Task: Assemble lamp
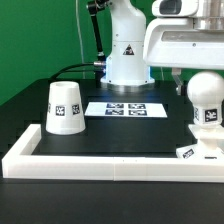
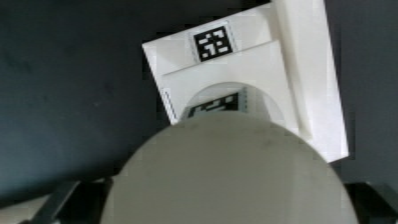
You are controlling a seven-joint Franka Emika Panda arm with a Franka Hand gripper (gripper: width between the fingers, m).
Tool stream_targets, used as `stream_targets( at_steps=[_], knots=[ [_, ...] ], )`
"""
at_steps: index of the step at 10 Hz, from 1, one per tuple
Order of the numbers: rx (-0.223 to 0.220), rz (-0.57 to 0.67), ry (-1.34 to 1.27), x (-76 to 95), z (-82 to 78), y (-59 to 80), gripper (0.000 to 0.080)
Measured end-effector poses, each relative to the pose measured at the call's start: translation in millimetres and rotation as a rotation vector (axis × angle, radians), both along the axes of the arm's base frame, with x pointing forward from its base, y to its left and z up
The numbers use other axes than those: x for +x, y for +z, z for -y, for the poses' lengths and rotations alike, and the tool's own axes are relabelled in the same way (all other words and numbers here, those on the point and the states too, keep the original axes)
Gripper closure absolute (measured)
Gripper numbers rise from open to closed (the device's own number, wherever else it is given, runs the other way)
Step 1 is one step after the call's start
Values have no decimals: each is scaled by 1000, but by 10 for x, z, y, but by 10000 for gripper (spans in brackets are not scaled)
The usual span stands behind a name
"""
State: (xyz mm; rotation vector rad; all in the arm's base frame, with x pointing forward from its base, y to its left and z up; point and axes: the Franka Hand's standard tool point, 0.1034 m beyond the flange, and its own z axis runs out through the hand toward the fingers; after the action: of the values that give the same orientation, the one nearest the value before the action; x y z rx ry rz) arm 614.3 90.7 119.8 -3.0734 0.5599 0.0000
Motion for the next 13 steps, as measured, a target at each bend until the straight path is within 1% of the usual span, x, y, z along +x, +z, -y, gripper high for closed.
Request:
stream_targets(
  at_steps=[2, 3, 5, 6, 7, 9, 13],
  knots=[
    [0, -4, -136, -5, 5, 0, 219],
    [0, -5, -154, -7, 5, 0, 219],
    [3, -19, -400, -39, -7, 3, 219],
    [7, -26, -473, -45, -9, 3, 219],
    [17, -36, -587, -52, -7, 1, 219],
    [26, -52, -715, -68, -26, -8, 219],
    [75, -125, -1092, -100, -104, -40, 219]
  ],
)
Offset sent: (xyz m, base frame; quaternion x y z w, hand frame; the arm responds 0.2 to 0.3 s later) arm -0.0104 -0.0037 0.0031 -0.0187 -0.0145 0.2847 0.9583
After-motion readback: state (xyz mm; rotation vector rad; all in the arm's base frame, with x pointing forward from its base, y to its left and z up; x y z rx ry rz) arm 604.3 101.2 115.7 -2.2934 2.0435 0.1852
